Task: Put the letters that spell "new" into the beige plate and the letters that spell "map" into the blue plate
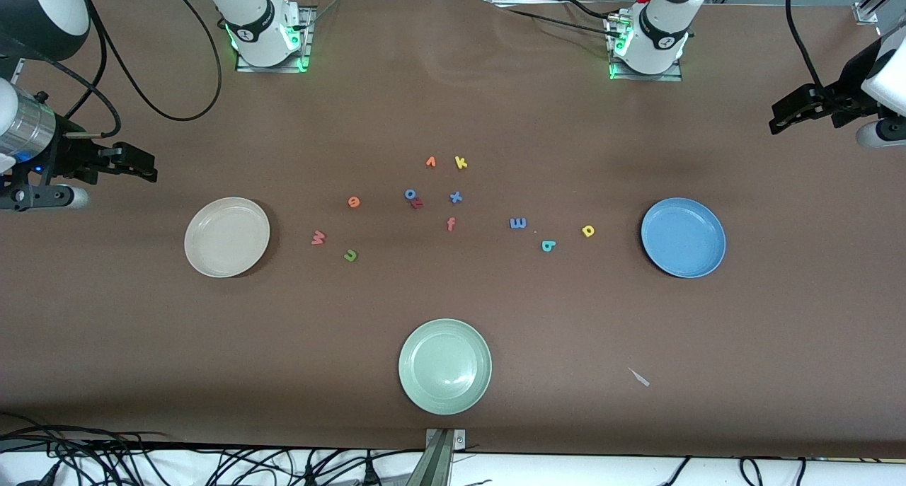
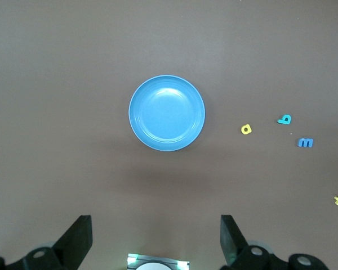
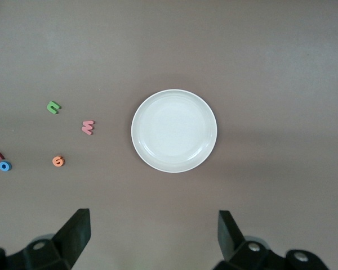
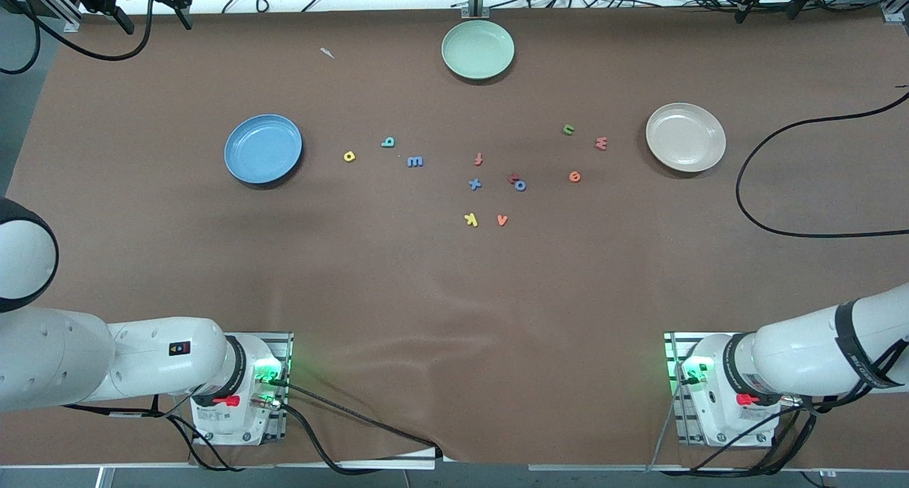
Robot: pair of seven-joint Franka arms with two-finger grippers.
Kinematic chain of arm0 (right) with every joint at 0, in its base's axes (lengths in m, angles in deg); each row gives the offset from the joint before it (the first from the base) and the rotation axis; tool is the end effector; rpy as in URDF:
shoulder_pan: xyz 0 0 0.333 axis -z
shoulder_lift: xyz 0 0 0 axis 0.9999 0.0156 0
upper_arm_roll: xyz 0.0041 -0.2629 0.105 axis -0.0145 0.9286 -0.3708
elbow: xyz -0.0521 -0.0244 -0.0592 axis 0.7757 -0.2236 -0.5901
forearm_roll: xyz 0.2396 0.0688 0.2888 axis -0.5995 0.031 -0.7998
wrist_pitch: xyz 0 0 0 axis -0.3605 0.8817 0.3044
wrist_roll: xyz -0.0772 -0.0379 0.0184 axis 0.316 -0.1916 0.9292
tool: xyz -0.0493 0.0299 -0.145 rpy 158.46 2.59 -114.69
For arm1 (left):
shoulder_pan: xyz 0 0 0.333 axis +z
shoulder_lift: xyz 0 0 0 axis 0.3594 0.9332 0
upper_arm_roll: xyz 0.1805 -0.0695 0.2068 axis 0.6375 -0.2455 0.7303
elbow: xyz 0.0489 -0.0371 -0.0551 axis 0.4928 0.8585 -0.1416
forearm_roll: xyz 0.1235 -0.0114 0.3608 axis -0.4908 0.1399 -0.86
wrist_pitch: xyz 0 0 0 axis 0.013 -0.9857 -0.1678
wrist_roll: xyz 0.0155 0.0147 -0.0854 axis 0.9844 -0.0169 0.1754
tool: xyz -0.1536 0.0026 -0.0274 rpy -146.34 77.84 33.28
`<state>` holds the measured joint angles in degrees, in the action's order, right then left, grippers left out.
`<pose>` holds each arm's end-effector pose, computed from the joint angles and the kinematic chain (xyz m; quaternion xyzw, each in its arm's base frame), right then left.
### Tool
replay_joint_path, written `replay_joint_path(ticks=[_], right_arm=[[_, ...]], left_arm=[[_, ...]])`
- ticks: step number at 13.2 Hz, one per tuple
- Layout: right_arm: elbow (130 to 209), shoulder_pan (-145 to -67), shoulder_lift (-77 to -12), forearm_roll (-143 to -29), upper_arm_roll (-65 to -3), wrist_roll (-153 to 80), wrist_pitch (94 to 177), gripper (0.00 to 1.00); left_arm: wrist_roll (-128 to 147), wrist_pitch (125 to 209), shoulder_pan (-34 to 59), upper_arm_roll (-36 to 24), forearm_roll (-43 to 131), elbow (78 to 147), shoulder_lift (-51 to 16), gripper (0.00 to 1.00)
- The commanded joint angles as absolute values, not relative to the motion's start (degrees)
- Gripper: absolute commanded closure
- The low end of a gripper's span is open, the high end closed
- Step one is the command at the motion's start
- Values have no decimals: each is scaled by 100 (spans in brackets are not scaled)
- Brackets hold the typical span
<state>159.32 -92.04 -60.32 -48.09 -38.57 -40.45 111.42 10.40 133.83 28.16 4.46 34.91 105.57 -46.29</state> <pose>0.5725 0.0185 0.4764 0.9984 0.0282 -0.0480 0.0091 0.5091 -0.0039 0.5406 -0.9966 -0.0614 0.0542 0.0107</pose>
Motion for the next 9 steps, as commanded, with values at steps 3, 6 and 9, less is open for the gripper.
replay_joint_path(ticks=[3, 6, 9], right_arm=[[15820, -9166, -5988, -4906, -3866, -4025, 11055, 0], [15820, -9166, -5980, -4906, -3866, -4034, 11055, 0], [15811, -9166, -5988, -4906, -3866, -4034, 11055, 0]], left_arm=[[1056, 13284, 2792, 431, 3627, 10418, -4599, 0], [1056, 13284, 2792, 431, 3627, 10418, -4599, 0], [1047, 13231, 2792, 431, 3627, 10426, -4608, 0]])
